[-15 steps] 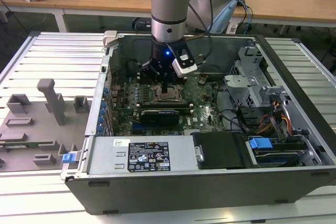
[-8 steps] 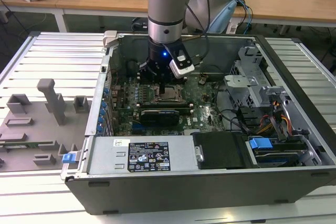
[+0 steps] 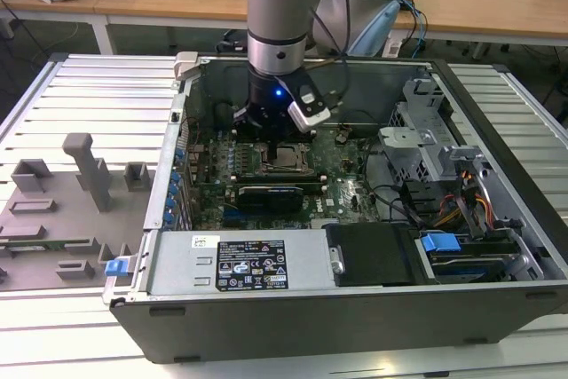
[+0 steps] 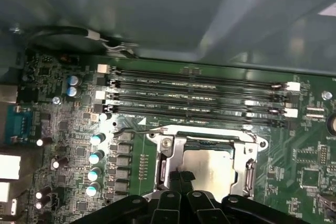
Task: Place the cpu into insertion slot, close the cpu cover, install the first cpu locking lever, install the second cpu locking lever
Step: 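Close the cpu cover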
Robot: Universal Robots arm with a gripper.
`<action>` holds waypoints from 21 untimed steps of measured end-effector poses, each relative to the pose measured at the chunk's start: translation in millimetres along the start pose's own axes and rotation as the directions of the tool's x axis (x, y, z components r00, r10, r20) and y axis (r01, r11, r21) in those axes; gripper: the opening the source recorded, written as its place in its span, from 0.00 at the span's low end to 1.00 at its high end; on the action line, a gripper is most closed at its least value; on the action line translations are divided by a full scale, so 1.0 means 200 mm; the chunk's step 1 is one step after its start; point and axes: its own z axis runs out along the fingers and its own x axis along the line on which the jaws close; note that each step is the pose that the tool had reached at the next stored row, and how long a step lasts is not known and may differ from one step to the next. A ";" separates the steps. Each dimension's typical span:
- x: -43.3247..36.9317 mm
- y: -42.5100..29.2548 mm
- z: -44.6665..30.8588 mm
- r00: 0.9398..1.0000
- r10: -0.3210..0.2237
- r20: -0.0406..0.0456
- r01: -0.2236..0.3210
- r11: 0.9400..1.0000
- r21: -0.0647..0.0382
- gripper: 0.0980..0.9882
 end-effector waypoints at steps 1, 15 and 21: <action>0.002 0.000 0.002 1.000 -0.007 0.000 0.007 1.000 -0.001 0.01; 0.026 0.002 0.035 0.997 -0.072 0.005 0.072 0.997 -0.036 0.01; 0.003 0.000 0.036 0.997 -0.072 0.006 0.073 0.997 -0.036 0.01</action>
